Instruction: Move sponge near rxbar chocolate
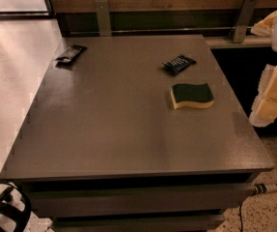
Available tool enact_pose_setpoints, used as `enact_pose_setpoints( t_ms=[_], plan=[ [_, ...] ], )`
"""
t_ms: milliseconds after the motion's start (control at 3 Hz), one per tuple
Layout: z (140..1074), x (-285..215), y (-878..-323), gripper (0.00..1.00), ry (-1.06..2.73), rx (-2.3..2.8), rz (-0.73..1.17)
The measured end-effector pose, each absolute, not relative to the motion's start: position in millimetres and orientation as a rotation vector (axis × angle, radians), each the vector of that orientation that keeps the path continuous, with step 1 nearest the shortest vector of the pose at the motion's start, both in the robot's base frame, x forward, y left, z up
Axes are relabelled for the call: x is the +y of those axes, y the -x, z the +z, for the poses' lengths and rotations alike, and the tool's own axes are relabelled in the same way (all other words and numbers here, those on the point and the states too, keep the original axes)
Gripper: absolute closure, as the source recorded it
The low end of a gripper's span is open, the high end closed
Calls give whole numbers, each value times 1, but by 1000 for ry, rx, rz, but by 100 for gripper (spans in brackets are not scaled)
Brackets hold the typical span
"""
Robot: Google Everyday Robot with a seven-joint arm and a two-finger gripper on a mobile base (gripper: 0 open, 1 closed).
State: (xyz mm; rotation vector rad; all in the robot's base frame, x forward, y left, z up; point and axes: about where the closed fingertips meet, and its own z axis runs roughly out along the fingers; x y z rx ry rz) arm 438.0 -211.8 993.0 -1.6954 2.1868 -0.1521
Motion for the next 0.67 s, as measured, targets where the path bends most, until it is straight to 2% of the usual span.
enact_pose_setpoints(
  t_ms=[667],
  plan=[
    [995, -218, -455, 0, 1684, 2142, -80]
  ],
)
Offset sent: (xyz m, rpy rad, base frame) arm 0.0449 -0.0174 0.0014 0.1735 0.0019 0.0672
